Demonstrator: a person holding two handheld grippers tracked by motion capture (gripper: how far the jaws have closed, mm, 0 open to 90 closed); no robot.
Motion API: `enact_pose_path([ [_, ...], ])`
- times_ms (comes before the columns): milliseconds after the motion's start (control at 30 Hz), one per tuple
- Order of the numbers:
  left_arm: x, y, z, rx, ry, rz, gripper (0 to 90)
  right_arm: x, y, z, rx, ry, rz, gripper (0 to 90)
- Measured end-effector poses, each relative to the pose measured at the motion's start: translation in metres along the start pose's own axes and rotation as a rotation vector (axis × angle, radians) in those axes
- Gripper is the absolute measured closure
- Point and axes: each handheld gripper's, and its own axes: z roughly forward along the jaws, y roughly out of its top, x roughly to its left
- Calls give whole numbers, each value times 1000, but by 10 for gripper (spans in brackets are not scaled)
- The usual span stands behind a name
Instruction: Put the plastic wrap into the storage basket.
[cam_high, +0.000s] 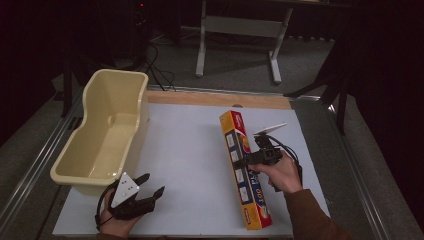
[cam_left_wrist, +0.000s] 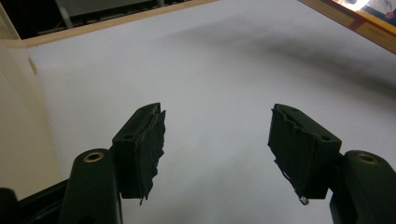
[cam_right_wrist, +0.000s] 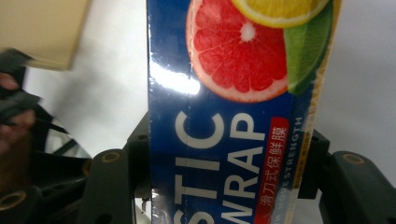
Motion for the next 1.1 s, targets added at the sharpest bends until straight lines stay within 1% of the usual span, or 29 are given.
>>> enact_pose_path([
  [67,0,0,0,-1,1,-1,354,9,3,2,-24,17,-6,414],
  [100,0,0,0,-1,1,-1,354,9,3,2,-24,17,-6,414],
  [133,0,0,0,-1,0,-1,354,15,6,4,-40,25,-9,415],
  [167,1,0,0,-1,0,-1,354,15,6,4,-40,25,-9,415],
  [200,1,0,0,-1,0,-1,354,17,7,4,-45,34,-11,414],
  [300,1,0,0,-4,0,-2,353,25,11,6,-55,66,-10,414],
  [333,1,0,0,-5,0,-2,353,31,14,8,-61,84,-11,415],
  [367,1,0,-1,-6,1,-3,353,31,14,8,-61,84,-11,415],
  [433,1,0,-1,-7,0,-2,351,39,18,10,-70,97,-16,415],
  [567,1,0,-1,-9,0,-4,350,48,25,13,-85,120,-19,415],
  [700,1,0,-2,-11,2,-5,349,55,33,17,-102,164,-2,415],
  [833,1,0,-2,-13,1,-6,349,61,42,21,-119,186,7,415],
  [967,2,0,-3,-15,0,-7,348,67,50,26,-135,219,26,416],
  [1100,2,0,-3,-17,0,-8,348,69,55,28,-147,234,37,416],
])
